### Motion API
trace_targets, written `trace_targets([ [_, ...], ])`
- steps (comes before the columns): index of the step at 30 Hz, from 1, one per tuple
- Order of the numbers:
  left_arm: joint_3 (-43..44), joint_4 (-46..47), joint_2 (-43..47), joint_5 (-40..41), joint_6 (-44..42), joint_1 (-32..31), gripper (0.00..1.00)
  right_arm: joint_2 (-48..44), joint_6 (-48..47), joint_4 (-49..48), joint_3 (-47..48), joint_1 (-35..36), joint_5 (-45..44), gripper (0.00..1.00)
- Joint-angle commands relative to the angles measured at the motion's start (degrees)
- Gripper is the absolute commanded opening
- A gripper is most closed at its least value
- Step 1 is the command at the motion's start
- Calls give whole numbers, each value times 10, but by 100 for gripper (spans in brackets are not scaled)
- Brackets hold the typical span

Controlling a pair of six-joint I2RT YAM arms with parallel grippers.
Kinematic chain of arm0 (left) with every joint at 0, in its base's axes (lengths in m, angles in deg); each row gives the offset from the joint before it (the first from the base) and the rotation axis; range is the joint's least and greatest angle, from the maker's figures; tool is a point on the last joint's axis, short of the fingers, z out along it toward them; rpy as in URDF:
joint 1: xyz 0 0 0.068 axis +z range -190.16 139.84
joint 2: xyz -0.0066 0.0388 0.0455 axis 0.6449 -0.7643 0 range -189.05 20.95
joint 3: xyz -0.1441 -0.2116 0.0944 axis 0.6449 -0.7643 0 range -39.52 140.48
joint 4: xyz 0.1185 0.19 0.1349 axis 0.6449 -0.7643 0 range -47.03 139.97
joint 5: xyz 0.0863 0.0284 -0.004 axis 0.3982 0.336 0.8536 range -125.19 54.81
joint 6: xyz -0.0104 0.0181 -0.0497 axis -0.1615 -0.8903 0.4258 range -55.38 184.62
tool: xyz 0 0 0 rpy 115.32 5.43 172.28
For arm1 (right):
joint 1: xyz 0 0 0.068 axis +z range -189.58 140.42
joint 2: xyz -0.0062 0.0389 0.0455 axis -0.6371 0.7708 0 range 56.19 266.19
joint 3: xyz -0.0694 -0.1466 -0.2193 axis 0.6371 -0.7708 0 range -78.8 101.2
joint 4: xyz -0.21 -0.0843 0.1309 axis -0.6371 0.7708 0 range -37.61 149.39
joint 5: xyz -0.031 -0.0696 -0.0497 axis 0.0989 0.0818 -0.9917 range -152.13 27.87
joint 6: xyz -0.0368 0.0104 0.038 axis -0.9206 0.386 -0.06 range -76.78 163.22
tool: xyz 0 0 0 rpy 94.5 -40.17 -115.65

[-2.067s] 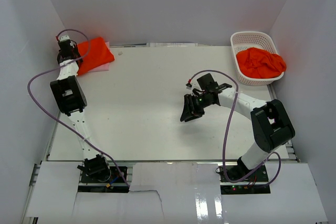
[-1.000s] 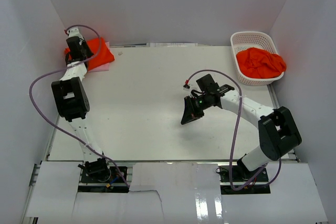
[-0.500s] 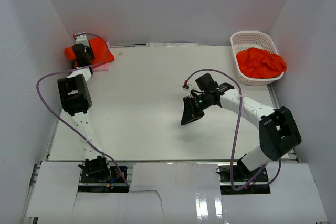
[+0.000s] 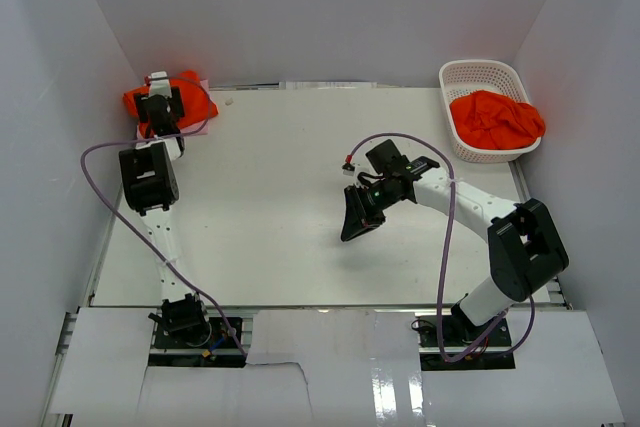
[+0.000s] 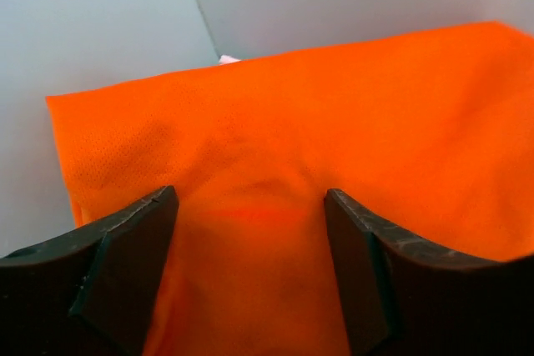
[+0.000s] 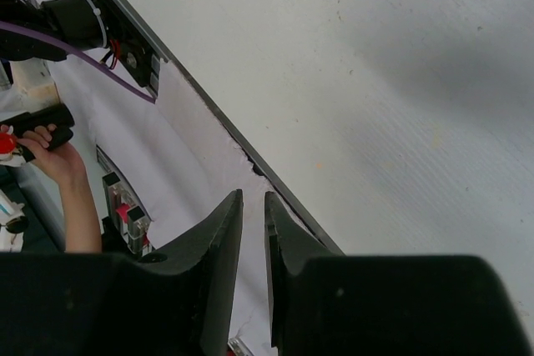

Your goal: Fold and stack the t-shirts

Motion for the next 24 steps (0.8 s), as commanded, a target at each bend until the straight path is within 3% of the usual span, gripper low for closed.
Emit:
trace_targets([
  [1, 14, 71, -8, 61, -16, 1, 90, 5, 4, 16, 19, 4, 5, 23],
  [14, -11, 98, -37, 57, 8, 9, 96, 5, 10, 7, 14, 6, 8, 24],
  [24, -2, 114, 30, 5, 11, 7, 98, -1, 19, -11, 8, 8, 14, 24],
])
